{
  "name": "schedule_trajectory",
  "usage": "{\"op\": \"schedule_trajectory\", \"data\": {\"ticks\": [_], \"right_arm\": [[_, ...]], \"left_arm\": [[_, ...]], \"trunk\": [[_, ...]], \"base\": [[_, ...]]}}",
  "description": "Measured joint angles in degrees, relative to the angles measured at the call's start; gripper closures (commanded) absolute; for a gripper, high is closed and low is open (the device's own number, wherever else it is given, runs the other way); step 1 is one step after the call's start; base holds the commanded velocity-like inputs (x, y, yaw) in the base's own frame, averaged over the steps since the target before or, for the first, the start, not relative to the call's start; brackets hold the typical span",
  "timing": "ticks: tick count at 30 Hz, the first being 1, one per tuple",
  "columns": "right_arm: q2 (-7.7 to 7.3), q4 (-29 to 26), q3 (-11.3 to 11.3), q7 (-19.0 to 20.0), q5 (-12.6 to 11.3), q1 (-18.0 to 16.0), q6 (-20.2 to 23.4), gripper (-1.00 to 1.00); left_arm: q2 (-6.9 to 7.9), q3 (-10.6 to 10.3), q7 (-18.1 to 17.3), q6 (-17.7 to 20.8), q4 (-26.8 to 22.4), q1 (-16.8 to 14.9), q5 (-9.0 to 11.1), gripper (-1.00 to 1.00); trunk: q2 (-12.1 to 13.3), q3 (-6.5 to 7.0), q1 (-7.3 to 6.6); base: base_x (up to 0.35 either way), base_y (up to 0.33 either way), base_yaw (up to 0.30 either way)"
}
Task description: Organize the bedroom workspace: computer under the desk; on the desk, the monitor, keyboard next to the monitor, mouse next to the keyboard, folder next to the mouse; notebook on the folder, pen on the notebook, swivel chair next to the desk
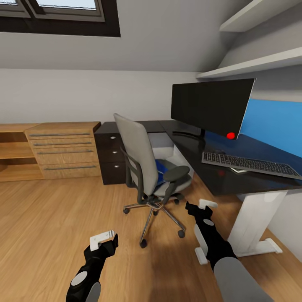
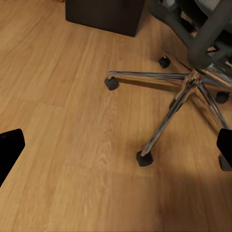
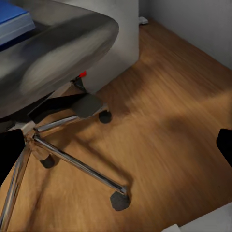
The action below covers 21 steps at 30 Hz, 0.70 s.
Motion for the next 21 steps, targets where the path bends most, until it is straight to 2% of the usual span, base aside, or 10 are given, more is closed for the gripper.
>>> {"op": "schedule_trajectory", "data": {"ticks": [5,14,17,21], "right_arm": [[0.0,-0.15,0.04,0.05,-0.04,0.0,0.0,-1.0],[0.02,-0.36,0.05,0.17,-0.01,0.0,-0.64,-1.0],[0.03,-0.27,0.09,0.04,0.14,0.02,-4.55,-1.0],[0.09,-0.16,0.16,0.07,0.16,0.09,-7.34,-1.0]], "left_arm": [[0.04,0.03,0.0,0.06,0.02,0.0,0.0,-1.0],[0.09,0.05,0.0,0.05,0.08,0.0,0.0,-1.0],[0.09,0.11,0.0,-0.01,0.18,0.0,-0.01,-1.0],[0.09,0.12,0.01,-0.04,0.19,0.0,-0.01,-1.0]], "trunk": [[0.0,0.0,0.02],[0.0,0.0,0.02],[0.0,0.0,0.02],[0.0,0.0,0.01]], "base": [[0.122,0.0,0.0],[0.01,0.0,0.0],[0.0,0.0,0.0],[0.096,0.0,0.0]]}}
